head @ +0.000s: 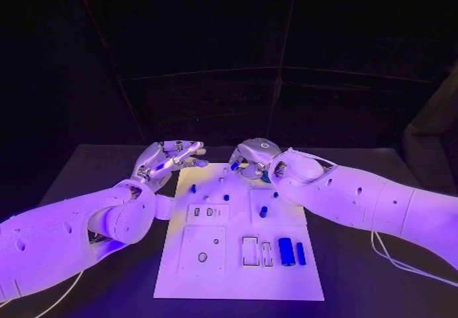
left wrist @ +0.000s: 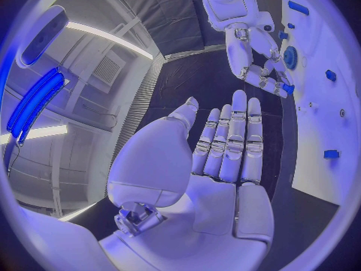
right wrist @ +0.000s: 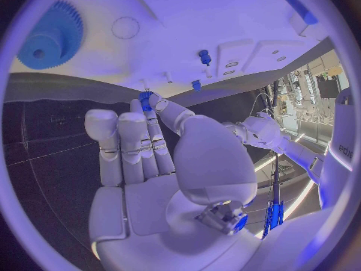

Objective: Assemble the parts on the task board

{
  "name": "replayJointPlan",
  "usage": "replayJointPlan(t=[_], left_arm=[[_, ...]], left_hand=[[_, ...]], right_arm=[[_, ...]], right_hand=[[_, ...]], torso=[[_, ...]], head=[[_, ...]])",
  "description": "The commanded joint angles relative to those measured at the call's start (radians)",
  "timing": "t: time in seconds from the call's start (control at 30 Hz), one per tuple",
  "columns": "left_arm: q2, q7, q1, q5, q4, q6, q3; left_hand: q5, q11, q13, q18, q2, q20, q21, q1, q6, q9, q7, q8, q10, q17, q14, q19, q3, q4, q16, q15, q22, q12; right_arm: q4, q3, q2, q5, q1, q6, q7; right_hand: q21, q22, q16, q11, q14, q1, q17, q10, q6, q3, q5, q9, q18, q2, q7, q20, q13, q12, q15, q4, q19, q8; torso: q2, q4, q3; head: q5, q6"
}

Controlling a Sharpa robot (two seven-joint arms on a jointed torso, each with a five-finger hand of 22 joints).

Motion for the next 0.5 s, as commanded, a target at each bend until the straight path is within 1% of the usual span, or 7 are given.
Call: replayJointPlan(t=[0.03,0.2,0.23,0.33,0.47,0.5], left_arm=[[0.002,0.003,0.001,-0.007,-0.001,0.017,0.000],[0.002,0.003,0.002,-0.007,-0.001,0.017,0.000],[0.003,0.003,0.002,-0.007,-0.001,0.018,0.000],[0.005,0.003,0.002,-0.007,-0.003,0.020,0.000],[0.004,0.003,0.002,-0.007,-0.003,0.021,0.000],[0.004,0.003,0.002,-0.007,-0.004,0.021,0.000]], left_hand=[[0.003,0.004,-0.001,0.007,0.010,-0.001,-0.004,-0.001,0.004,-0.001,0.006,-0.004,-0.001,0.001,0.005,0.009,0.000,-0.004,-0.005,0.003,-0.001,-0.005],[0.003,0.004,-0.001,0.007,0.010,-0.001,-0.004,-0.001,0.004,-0.001,0.006,-0.004,-0.001,0.001,0.005,0.009,0.000,-0.004,-0.005,0.003,-0.001,-0.005],[0.003,0.004,-0.001,0.007,0.010,-0.001,-0.004,-0.001,0.004,-0.001,0.006,-0.004,-0.001,0.001,0.005,0.009,0.000,-0.004,-0.005,0.003,-0.001,-0.005],[0.003,0.004,-0.001,0.007,0.010,-0.001,-0.004,-0.001,0.004,-0.001,0.006,-0.004,-0.001,0.001,0.005,0.009,0.000,-0.004,-0.005,0.003,-0.001,-0.005],[0.003,0.004,-0.001,0.007,0.010,-0.001,-0.004,-0.001,0.004,-0.001,0.006,-0.004,-0.001,0.001,0.005,0.009,0.000,-0.004,-0.005,0.003,-0.001,-0.005],[0.003,0.004,-0.001,0.007,0.010,-0.001,-0.004,-0.001,0.004,-0.001,0.006,-0.004,-0.001,0.001,0.005,0.009,0.000,-0.004,-0.005,0.003,-0.001,-0.005]], right_arm=[[-0.018,0.001,0.019,0.021,0.003,-0.026,0.005],[-0.035,0.001,0.039,0.017,0.004,-0.001,-0.005],[-0.039,0.001,0.042,0.014,0.004,0.007,-0.010],[-0.054,0.001,0.053,0.002,0.005,0.032,-0.026],[-0.063,0.001,0.059,-0.004,0.006,0.046,-0.034],[-0.066,0.001,0.061,-0.008,0.006,0.048,-0.036]], right_hand=[[0.005,0.002,0.005,0.001,-0.005,0.000,0.001,-0.007,-0.007,0.006,0.004,-0.002,-0.021,-0.009,0.001,0.006,0.000,-0.007,0.005,0.001,-0.004,-0.007],[0.006,0.003,0.005,0.002,-0.006,-0.003,0.000,-0.011,-0.009,0.008,0.004,-0.002,-0.021,-0.013,0.001,0.008,-0.001,-0.008,0.006,0.003,-0.006,-0.009],[0.006,0.003,0.005,0.002,-0.006,-0.003,0.000,-0.011,-0.009,0.008,0.004,-0.002,-0.021,-0.013,0.001,0.008,-0.001,-0.008,0.006,0.003,-0.006,-0.009],[0.006,0.002,0.005,0.004,-0.007,-0.005,-0.002,-0.016,-0.012,0.009,0.004,-0.003,-0.020,-0.016,0.002,0.009,-0.001,-0.009,0.007,0.006,-0.008,-0.011],[0.006,0.001,0.003,0.005,-0.009,-0.007,-0.006,-0.020,-0.015,0.010,0.004,-0.004,-0.020,-0.020,0.003,0.010,-0.002,-0.010,0.008,0.008,-0.010,-0.013],[0.006,0.000,0.003,0.005,-0.009,-0.008,-0.006,-0.021,-0.015,0.010,0.004,-0.004,-0.020,-0.020,0.003,0.010,-0.002,-0.010,0.009,0.009,-0.011,-0.013]], torso=[[0.004,0.0019,-0.0013],[0.010,0.0034,-0.0044],[0.012,0.0049,-0.0050],[0.014,0.0065,-0.0066],[0.017,0.0084,-0.0080],[0.017,0.0074,-0.0077]], head=[[-0.001,0.000],[-0.001,0.000],[-0.002,-0.001],[-0.004,-0.001],[-0.005,0.000],[-0.002,0.000]])
